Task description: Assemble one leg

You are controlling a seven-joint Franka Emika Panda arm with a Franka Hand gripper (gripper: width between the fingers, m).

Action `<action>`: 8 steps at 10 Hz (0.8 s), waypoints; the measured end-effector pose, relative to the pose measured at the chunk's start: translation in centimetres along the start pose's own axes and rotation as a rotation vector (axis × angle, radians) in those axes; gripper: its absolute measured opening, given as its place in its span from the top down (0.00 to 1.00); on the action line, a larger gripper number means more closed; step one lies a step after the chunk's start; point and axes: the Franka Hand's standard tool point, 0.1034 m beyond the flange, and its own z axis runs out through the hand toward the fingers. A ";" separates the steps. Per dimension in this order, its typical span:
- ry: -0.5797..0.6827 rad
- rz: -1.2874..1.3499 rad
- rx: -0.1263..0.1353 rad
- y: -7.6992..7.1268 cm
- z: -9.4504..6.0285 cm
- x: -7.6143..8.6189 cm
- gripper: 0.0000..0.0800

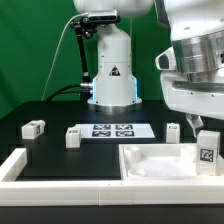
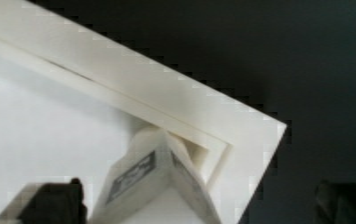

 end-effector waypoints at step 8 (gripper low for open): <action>0.040 -0.563 -0.045 0.3 0.1 0.5 0.19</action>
Offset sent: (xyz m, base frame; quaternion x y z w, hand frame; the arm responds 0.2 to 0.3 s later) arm 0.0001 -0.0063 -0.0036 -0.0300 0.0305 -0.2016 0.9785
